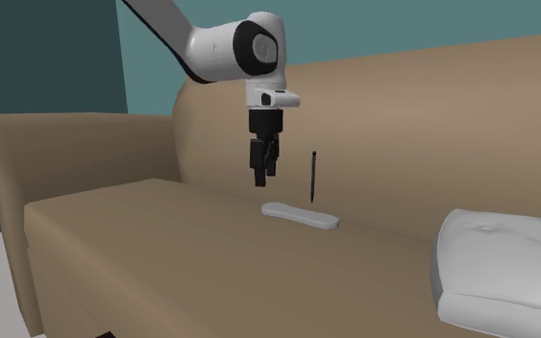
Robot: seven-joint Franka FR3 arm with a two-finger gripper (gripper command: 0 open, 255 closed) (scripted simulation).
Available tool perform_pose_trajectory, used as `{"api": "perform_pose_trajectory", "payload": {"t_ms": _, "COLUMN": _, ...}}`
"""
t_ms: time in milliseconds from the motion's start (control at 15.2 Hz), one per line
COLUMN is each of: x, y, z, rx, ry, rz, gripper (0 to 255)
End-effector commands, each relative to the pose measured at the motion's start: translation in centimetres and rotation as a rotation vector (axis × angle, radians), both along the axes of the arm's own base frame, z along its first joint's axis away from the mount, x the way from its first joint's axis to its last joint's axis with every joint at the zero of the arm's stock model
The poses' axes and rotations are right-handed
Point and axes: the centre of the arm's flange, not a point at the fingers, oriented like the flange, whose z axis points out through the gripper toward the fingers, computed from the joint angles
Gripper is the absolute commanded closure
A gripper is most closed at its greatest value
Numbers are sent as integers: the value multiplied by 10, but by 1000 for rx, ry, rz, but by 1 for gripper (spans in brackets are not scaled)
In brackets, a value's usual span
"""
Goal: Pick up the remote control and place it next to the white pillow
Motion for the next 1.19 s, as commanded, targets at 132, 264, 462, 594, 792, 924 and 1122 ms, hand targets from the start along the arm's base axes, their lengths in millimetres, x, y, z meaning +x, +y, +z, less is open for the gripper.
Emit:
{"api": "perform_pose_trajectory", "payload": {"t_ms": 132, "x": 45, "y": -1, "z": -29, "rx": -6, "ry": -2, "rz": -144, "gripper": 0}}
{"api": "perform_pose_trajectory", "payload": {"t_ms": 264, "x": 67, "y": -4, "z": -43, "rx": -9, "ry": -2, "rz": -214, "gripper": 0}}
{"api": "perform_pose_trajectory", "payload": {"t_ms": 462, "x": 95, "y": -9, "z": -60, "rx": -12, "ry": -3, "rz": -300, "gripper": 0}}
{"api": "perform_pose_trajectory", "payload": {"t_ms": 594, "x": 95, "y": -9, "z": -71, "rx": -12, "ry": -3, "rz": -300, "gripper": 0}}
{"api": "perform_pose_trajectory", "payload": {"t_ms": 792, "x": 95, "y": -9, "z": -87, "rx": -12, "ry": -3, "rz": -300, "gripper": 0}}
{"api": "perform_pose_trajectory", "payload": {"t_ms": 924, "x": 95, "y": -9, "z": -97, "rx": -12, "ry": -3, "rz": -300, "gripper": 0}}
{"api": "perform_pose_trajectory", "payload": {"t_ms": 1122, "x": 95, "y": -9, "z": -100, "rx": -12, "ry": -3, "rz": -300, "gripper": 0}}
